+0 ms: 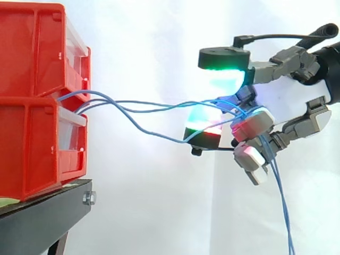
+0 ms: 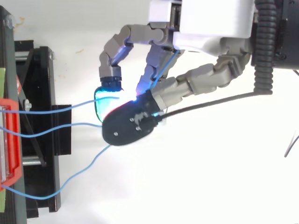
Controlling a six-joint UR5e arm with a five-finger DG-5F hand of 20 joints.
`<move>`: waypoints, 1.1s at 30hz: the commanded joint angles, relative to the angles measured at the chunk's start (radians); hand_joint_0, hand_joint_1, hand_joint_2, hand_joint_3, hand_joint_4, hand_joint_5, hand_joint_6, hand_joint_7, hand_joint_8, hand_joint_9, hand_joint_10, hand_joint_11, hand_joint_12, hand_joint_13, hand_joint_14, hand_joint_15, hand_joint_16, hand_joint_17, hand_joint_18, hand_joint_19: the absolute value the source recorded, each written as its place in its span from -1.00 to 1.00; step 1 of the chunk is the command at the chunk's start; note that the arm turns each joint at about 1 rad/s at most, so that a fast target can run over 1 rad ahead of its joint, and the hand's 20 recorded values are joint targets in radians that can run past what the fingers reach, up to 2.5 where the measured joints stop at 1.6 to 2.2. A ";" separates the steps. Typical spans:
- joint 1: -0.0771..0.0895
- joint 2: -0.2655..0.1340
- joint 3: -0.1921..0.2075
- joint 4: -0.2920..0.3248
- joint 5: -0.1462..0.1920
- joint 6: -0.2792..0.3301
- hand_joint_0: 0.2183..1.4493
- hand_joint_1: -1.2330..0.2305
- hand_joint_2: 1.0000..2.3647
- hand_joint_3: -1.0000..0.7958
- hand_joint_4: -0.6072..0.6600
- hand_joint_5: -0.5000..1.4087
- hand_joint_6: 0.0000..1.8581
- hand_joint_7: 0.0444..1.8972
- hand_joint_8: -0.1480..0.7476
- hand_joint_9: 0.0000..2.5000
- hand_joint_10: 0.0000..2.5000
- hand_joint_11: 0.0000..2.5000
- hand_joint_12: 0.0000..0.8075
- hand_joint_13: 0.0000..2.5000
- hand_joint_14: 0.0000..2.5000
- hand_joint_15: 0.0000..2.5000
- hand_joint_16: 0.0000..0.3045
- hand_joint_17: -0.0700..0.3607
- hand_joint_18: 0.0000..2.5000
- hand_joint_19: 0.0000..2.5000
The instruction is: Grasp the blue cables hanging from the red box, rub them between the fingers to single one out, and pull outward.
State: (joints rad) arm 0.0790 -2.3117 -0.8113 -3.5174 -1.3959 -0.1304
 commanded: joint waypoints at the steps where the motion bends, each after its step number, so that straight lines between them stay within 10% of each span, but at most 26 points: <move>1: -0.001 0.000 0.001 0.002 0.000 0.000 -0.51 -0.01 -1.00 -0.44 0.08 -0.63 -0.05 -0.09 -0.03 0.02 -0.98 -0.08 -0.04 -0.17 -0.98 -0.41 -0.63 -0.08 -0.35 -0.47; 7: 0.001 0.002 0.004 0.000 0.002 -0.006 -0.39 0.10 -0.99 -0.29 0.04 -0.62 -0.06 -0.04 -0.08 0.06 -0.98 -0.06 -0.06 -0.15 -0.98 -0.40 -0.65 -0.12 -0.35 -0.44; 16: -0.001 0.006 0.006 0.000 0.002 -0.020 -0.38 -0.34 -0.98 0.01 0.11 -0.65 -0.02 -0.12 -0.02 -0.04 -0.99 0.01 0.02 -0.17 -0.98 -0.41 -0.60 -0.04 -0.31 -0.49; 33: -0.025 0.023 0.006 -0.015 0.005 -0.086 -0.27 -0.45 -0.99 -0.39 0.06 -0.66 -0.03 -0.13 -0.10 -0.10 -0.99 -0.01 -0.07 -0.24 -0.98 -0.42 -0.66 -0.14 -0.39 -0.50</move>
State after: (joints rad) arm 0.0616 -2.2894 -0.8053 -3.5293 -1.3935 -0.1988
